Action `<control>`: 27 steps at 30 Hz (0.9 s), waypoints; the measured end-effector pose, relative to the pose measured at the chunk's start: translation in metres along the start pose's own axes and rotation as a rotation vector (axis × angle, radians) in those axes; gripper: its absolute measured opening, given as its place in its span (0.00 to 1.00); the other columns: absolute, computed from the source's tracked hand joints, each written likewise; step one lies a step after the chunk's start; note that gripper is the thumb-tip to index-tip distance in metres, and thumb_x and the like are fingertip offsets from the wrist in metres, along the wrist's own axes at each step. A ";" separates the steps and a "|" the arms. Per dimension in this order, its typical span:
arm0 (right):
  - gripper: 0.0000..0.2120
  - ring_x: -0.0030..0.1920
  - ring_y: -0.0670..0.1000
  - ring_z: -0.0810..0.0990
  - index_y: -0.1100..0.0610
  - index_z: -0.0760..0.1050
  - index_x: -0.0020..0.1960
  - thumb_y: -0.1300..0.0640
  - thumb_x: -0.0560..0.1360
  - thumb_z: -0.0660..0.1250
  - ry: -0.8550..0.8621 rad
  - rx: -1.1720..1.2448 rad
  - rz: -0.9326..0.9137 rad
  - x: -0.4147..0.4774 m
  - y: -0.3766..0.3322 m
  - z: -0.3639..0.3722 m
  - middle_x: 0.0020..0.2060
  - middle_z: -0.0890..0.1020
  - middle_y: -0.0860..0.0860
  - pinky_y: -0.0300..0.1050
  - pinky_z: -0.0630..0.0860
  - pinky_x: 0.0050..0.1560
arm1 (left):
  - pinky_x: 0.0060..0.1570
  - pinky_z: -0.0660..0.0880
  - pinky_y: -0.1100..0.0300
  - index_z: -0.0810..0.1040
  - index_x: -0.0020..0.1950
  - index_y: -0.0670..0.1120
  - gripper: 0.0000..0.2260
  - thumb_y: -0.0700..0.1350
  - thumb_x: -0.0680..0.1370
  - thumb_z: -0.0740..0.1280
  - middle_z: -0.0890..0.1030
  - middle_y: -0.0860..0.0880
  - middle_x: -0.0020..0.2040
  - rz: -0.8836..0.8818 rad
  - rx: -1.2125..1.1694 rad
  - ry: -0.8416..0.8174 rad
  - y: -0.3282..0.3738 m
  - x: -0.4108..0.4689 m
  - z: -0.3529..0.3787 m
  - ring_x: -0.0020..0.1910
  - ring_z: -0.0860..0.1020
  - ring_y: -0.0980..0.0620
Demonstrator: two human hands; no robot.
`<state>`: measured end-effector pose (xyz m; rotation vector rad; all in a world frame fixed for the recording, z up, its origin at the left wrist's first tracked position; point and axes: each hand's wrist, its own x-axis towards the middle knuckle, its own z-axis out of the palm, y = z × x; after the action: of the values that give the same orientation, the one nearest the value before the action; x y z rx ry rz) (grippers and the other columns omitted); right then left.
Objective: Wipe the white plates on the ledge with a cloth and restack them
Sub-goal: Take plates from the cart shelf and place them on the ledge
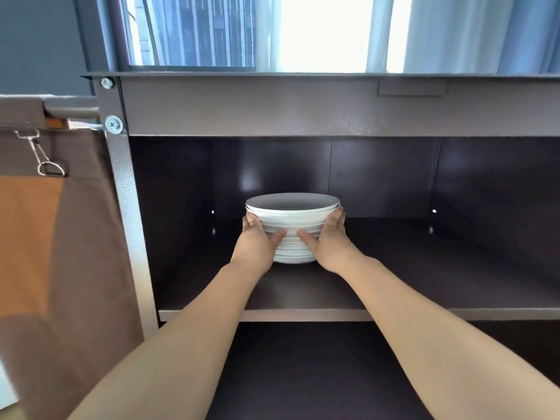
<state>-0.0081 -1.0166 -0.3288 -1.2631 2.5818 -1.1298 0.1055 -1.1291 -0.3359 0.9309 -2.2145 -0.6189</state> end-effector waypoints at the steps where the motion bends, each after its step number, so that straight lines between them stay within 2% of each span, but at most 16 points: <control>1: 0.48 0.78 0.55 0.41 0.62 0.27 0.75 0.39 0.79 0.59 -0.013 -0.022 -0.002 -0.003 0.001 -0.002 0.77 0.33 0.56 0.50 0.47 0.77 | 0.68 0.66 0.53 0.48 0.78 0.38 0.38 0.56 0.79 0.64 0.58 0.41 0.77 0.012 -0.012 0.007 -0.003 -0.001 0.000 0.72 0.65 0.44; 3: 0.46 0.78 0.57 0.43 0.62 0.31 0.77 0.41 0.80 0.59 0.008 -0.083 -0.039 -0.017 0.001 -0.006 0.78 0.38 0.58 0.51 0.49 0.77 | 0.69 0.65 0.53 0.52 0.78 0.40 0.36 0.55 0.78 0.65 0.61 0.41 0.76 0.035 -0.036 0.015 -0.009 -0.009 -0.002 0.72 0.65 0.45; 6: 0.34 0.75 0.56 0.60 0.60 0.51 0.78 0.48 0.80 0.62 0.195 -0.089 -0.283 -0.048 -0.002 -0.006 0.76 0.58 0.57 0.49 0.63 0.71 | 0.69 0.65 0.55 0.61 0.76 0.43 0.28 0.51 0.79 0.65 0.68 0.45 0.72 0.123 -0.090 0.028 -0.012 -0.035 -0.011 0.71 0.66 0.49; 8: 0.26 0.69 0.53 0.68 0.58 0.63 0.75 0.53 0.79 0.64 0.174 -0.037 -0.419 -0.065 -0.010 -0.009 0.70 0.69 0.53 0.49 0.69 0.67 | 0.67 0.68 0.57 0.67 0.73 0.44 0.23 0.47 0.79 0.65 0.72 0.47 0.68 0.183 -0.079 0.037 -0.007 -0.057 -0.024 0.68 0.70 0.51; 11: 0.19 0.63 0.52 0.74 0.58 0.72 0.69 0.56 0.79 0.65 0.064 -0.008 -0.502 -0.080 -0.032 -0.015 0.63 0.76 0.53 0.51 0.74 0.62 | 0.65 0.63 0.70 0.69 0.72 0.45 0.20 0.44 0.80 0.65 0.73 0.49 0.67 0.150 -0.039 0.037 0.009 -0.093 -0.058 0.66 0.71 0.54; 12: 0.18 0.62 0.52 0.75 0.59 0.73 0.68 0.57 0.79 0.65 0.028 0.014 -0.519 -0.084 -0.044 -0.020 0.62 0.77 0.53 0.48 0.75 0.61 | 0.64 0.62 0.71 0.69 0.72 0.45 0.20 0.45 0.80 0.64 0.73 0.49 0.68 0.107 -0.024 0.033 0.015 -0.103 -0.073 0.66 0.71 0.54; 14: 0.18 0.62 0.50 0.75 0.58 0.73 0.68 0.56 0.79 0.64 -0.079 0.048 -0.525 -0.093 -0.073 -0.034 0.63 0.77 0.52 0.42 0.72 0.62 | 0.67 0.66 0.65 0.68 0.73 0.45 0.21 0.47 0.81 0.63 0.72 0.49 0.69 0.005 0.007 0.015 0.025 -0.121 -0.104 0.67 0.71 0.54; 16: 0.18 0.63 0.47 0.74 0.56 0.72 0.70 0.55 0.80 0.63 -0.220 0.085 -0.518 -0.105 -0.105 -0.050 0.65 0.75 0.50 0.41 0.71 0.64 | 0.67 0.68 0.60 0.67 0.73 0.47 0.21 0.48 0.81 0.63 0.72 0.50 0.69 -0.114 0.032 0.007 0.038 -0.140 -0.140 0.67 0.71 0.54; 18: 0.18 0.63 0.46 0.75 0.55 0.72 0.70 0.55 0.80 0.63 -0.324 0.114 -0.534 -0.117 -0.138 -0.066 0.65 0.75 0.49 0.44 0.73 0.64 | 0.66 0.66 0.63 0.67 0.73 0.47 0.21 0.49 0.81 0.62 0.71 0.50 0.69 -0.239 0.060 0.022 0.055 -0.155 -0.181 0.67 0.71 0.54; 20: 0.18 0.61 0.46 0.76 0.55 0.73 0.69 0.54 0.80 0.64 -0.406 0.114 -0.581 -0.130 -0.173 -0.085 0.64 0.76 0.48 0.39 0.72 0.62 | 0.66 0.64 0.64 0.68 0.73 0.47 0.21 0.49 0.81 0.62 0.71 0.50 0.70 -0.335 0.090 0.081 0.073 -0.170 -0.225 0.68 0.70 0.54; 22: 0.17 0.59 0.47 0.78 0.56 0.74 0.68 0.55 0.80 0.64 -0.476 0.110 -0.639 -0.139 -0.210 -0.105 0.62 0.78 0.48 0.34 0.70 0.58 | 0.68 0.63 0.62 0.68 0.73 0.48 0.20 0.50 0.81 0.61 0.70 0.52 0.71 -0.406 0.148 0.130 0.092 -0.185 -0.271 0.69 0.68 0.54; 25: 0.16 0.57 0.49 0.79 0.56 0.75 0.67 0.55 0.80 0.63 -0.519 0.132 -0.745 -0.148 -0.267 -0.127 0.61 0.78 0.48 0.38 0.74 0.57 | 0.67 0.63 0.62 0.67 0.73 0.50 0.20 0.52 0.82 0.60 0.69 0.54 0.71 -0.500 0.227 0.214 0.112 -0.206 -0.338 0.69 0.67 0.56; 27: 0.17 0.59 0.48 0.78 0.55 0.73 0.69 0.53 0.81 0.61 -0.544 0.153 -0.805 -0.157 -0.303 -0.138 0.64 0.76 0.48 0.37 0.72 0.59 | 0.65 0.65 0.61 0.68 0.73 0.50 0.20 0.52 0.81 0.60 0.70 0.54 0.70 -0.551 0.265 0.275 0.122 -0.223 -0.379 0.68 0.68 0.55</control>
<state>0.2498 -0.9452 -0.0760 -2.2564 1.5825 -0.8342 0.4417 -0.9473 -0.0872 1.6829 -1.8178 -0.4038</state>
